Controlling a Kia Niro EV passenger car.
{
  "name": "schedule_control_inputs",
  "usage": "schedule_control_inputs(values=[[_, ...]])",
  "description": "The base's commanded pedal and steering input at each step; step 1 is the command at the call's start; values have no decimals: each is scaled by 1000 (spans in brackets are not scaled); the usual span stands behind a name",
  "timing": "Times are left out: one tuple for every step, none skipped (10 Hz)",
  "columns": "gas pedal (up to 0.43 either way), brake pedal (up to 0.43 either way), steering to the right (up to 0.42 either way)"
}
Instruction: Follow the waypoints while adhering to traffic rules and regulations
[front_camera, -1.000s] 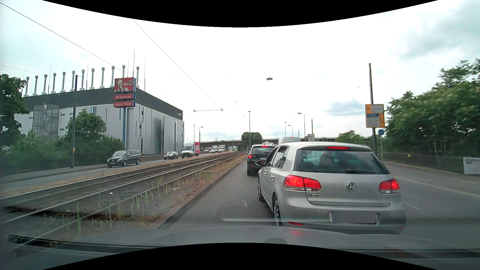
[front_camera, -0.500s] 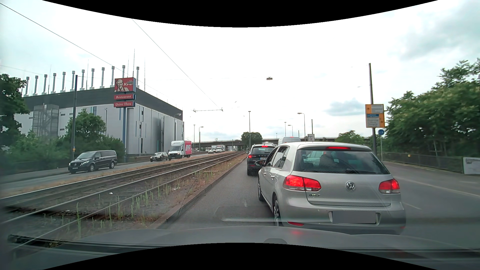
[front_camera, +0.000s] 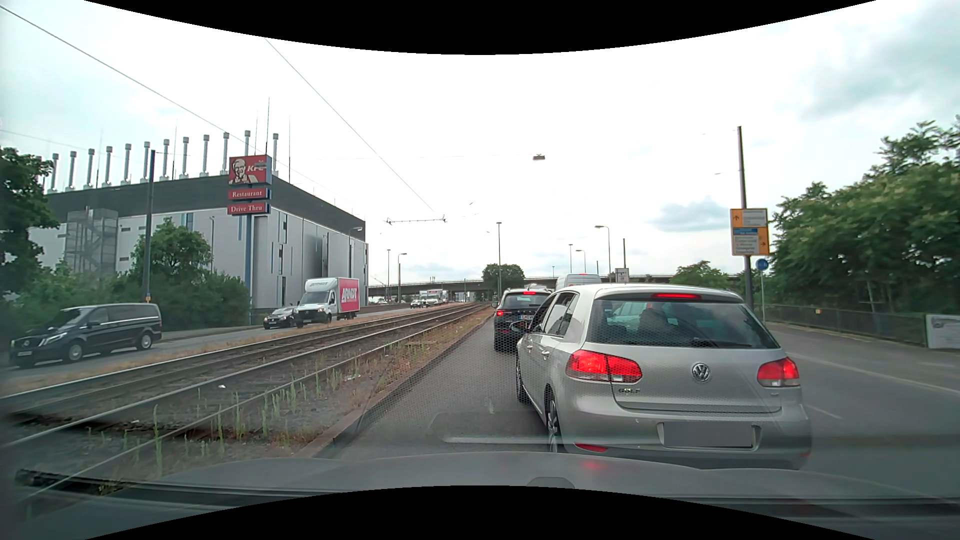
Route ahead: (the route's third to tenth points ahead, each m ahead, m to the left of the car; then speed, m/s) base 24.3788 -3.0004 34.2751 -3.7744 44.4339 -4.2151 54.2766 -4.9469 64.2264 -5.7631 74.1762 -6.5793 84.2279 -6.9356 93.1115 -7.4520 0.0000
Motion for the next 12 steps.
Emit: schedule_control_inputs(values=[[0, 244, 1], [0, 244, 1], [0, 244, 1], [0, 244, 1], [0, 244, 1], [0, 244, 1], [0, 244, 1], [0, 244, 1], [0, 244, 1], [0, 244, 1], [0, 238, 1], [0, 244, 1]])
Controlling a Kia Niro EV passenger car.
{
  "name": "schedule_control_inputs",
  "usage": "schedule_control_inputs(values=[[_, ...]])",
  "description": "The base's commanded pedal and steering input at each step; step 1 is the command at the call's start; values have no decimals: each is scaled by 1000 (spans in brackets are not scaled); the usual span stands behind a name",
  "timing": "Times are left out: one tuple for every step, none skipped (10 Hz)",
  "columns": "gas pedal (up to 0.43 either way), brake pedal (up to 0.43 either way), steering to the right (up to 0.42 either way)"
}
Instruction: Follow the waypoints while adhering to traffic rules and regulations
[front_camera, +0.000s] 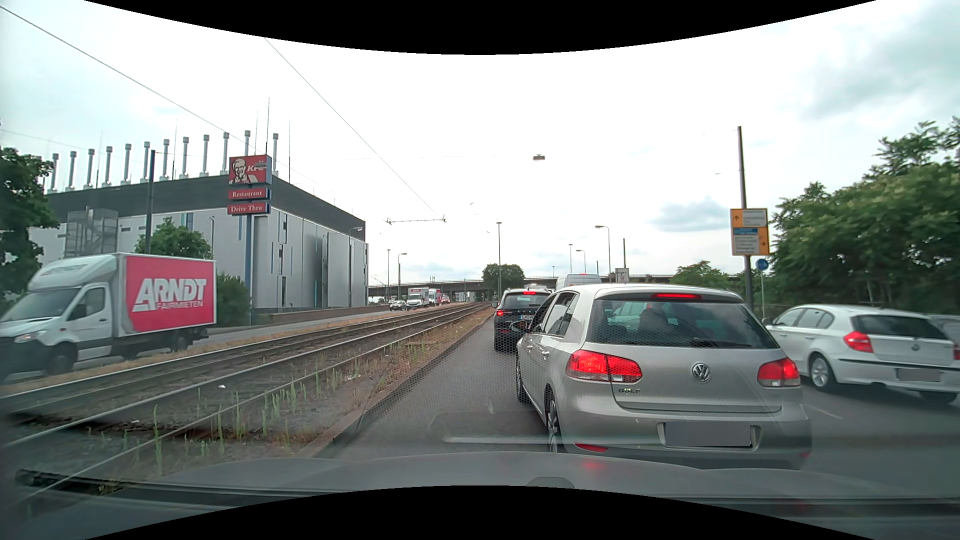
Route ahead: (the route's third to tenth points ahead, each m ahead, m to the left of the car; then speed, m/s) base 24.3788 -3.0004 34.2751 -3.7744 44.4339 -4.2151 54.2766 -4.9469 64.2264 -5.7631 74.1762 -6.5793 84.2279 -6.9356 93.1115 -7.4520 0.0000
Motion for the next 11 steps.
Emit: schedule_control_inputs(values=[[0, 244, 1], [0, 244, 1], [0, 244, 1], [0, 244, 1], [0, 250, 1], [0, 244, 1], [0, 244, 1], [0, 244, 1], [0, 244, 1], [0, 244, 1], [0, 244, 1]])
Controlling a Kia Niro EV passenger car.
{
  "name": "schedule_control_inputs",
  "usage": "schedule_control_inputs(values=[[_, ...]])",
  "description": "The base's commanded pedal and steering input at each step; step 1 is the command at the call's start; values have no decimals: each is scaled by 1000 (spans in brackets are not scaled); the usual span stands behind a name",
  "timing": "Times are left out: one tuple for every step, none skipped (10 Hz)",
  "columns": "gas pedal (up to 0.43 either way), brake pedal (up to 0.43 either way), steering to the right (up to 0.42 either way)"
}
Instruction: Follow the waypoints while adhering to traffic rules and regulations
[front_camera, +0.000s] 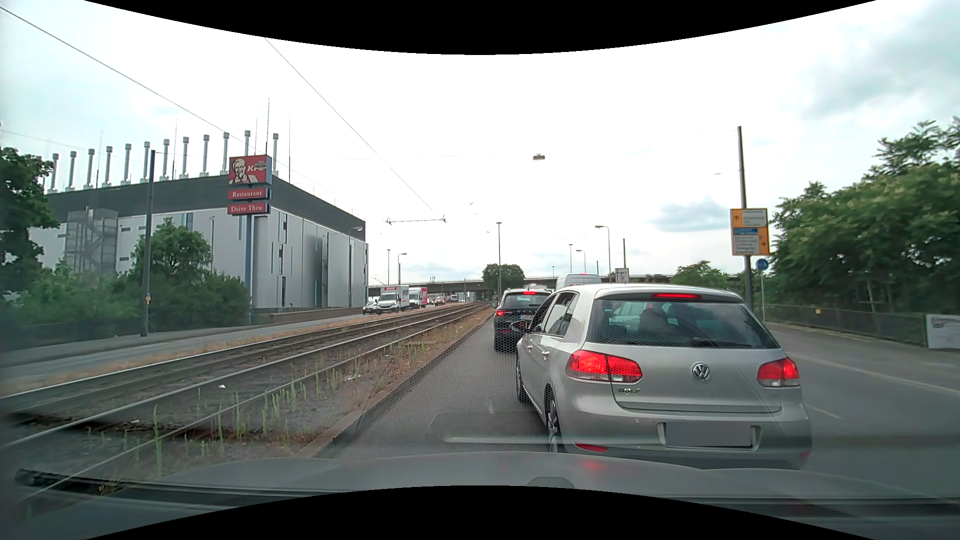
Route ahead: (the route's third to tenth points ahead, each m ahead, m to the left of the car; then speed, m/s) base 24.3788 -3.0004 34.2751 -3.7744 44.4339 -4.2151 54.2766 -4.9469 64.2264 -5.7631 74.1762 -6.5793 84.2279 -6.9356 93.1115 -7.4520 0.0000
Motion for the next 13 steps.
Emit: schedule_control_inputs(values=[[0, 244, 1], [0, 244, 1], [0, 244, 1], [0, 244, 1], [0, 244, 1], [0, 244, 1], [0, 244, 1], [0, 244, 1], [0, 244, 1], [0, 244, 1], [0, 250, 1], [0, 244, 1], [0, 244, 1]])
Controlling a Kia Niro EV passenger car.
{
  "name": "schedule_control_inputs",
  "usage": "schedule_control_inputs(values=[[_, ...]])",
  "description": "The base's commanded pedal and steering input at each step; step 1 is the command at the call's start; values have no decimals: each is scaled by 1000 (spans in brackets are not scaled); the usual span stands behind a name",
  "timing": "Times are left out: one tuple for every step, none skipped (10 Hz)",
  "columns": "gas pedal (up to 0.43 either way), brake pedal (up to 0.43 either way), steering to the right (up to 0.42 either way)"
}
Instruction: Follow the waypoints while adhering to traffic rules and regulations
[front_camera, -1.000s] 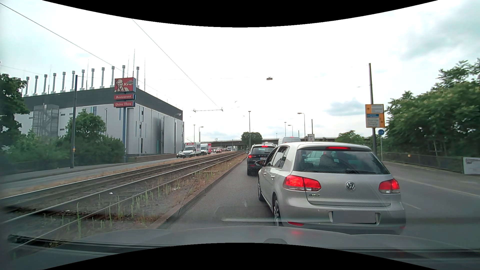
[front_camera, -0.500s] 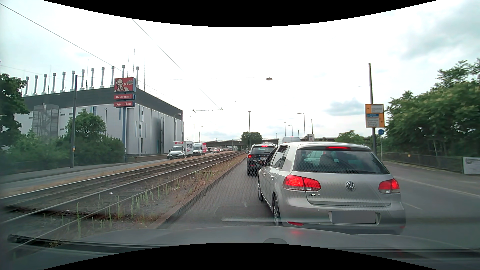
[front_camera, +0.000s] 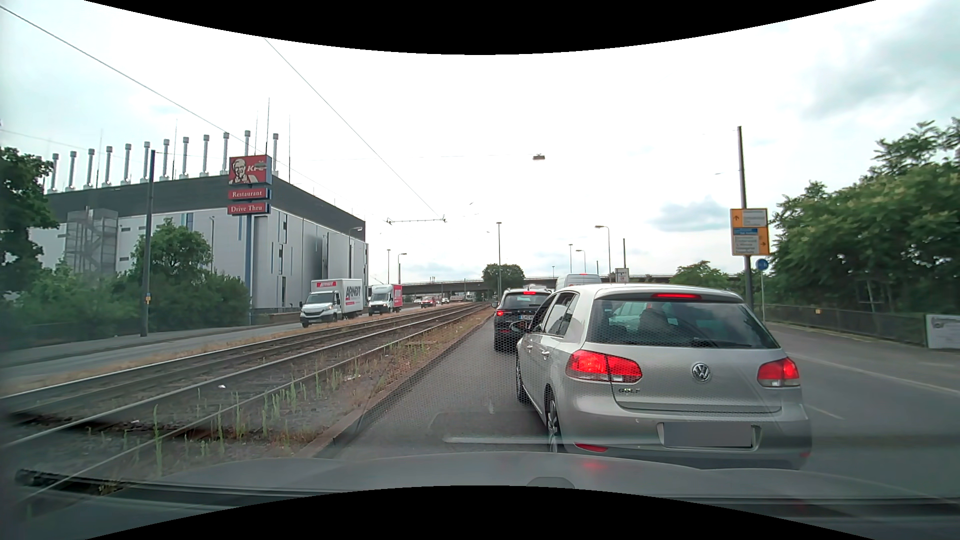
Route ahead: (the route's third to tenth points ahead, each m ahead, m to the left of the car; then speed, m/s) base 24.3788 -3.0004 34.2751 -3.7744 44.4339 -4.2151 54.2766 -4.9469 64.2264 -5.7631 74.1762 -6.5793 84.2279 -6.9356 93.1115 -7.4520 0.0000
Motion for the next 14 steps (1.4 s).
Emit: schedule_control_inputs(values=[[0, 244, 1], [0, 244, 1], [0, 244, 1], [0, 244, 1], [0, 244, 1], [0, 244, 1], [0, 244, 1], [0, 244, 1], [0, 244, 1], [0, 244, 1], [0, 244, 1], [0, 244, 1], [0, 244, 1], [0, 244, 1]])
